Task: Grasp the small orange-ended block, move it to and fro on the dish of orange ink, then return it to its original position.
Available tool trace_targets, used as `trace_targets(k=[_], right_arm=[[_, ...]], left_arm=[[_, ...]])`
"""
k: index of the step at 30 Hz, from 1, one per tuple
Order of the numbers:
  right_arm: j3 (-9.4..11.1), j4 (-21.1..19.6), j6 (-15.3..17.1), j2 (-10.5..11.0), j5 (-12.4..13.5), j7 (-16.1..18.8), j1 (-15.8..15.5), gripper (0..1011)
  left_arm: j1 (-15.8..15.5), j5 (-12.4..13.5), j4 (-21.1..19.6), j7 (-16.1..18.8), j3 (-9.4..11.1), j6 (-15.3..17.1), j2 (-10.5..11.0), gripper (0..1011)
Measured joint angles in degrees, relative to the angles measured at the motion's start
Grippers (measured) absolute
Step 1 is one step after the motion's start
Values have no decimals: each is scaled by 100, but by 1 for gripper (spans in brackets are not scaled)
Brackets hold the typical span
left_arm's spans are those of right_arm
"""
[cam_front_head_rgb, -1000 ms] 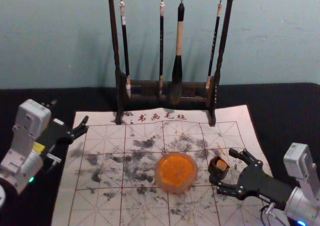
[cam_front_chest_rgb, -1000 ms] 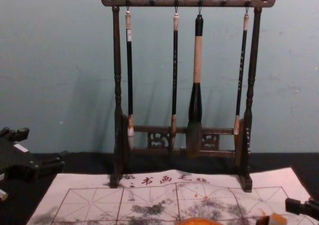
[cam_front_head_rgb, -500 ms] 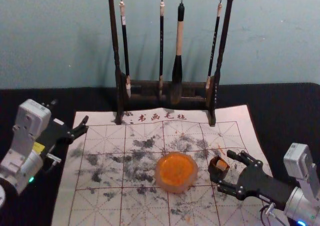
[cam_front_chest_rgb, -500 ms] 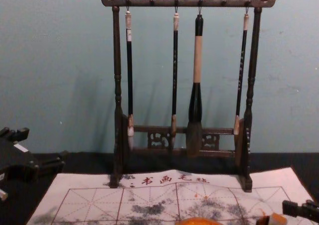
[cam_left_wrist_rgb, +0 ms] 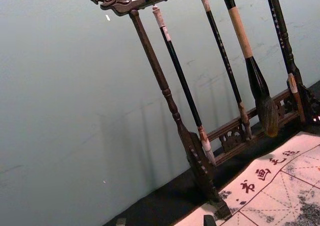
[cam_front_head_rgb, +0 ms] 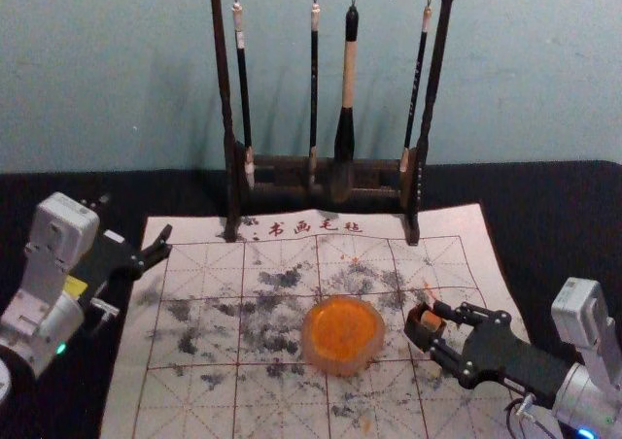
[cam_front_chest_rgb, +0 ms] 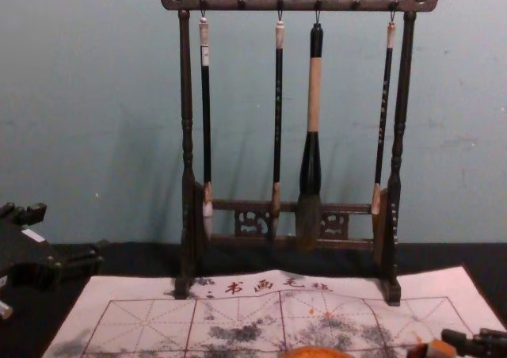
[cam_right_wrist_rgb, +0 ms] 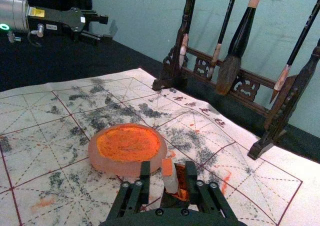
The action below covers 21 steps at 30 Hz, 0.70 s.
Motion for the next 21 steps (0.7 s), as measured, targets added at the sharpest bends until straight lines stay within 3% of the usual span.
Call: trace_targets(k=[9,21], right_arm=[[2,0,-2,0,1,-7,1,107],[1,0,-3,0,0,-9,0,93]], left_arm=[[0,0,0,0,0,0,0,1001],[0,0,0,0,0,0,0,1001]])
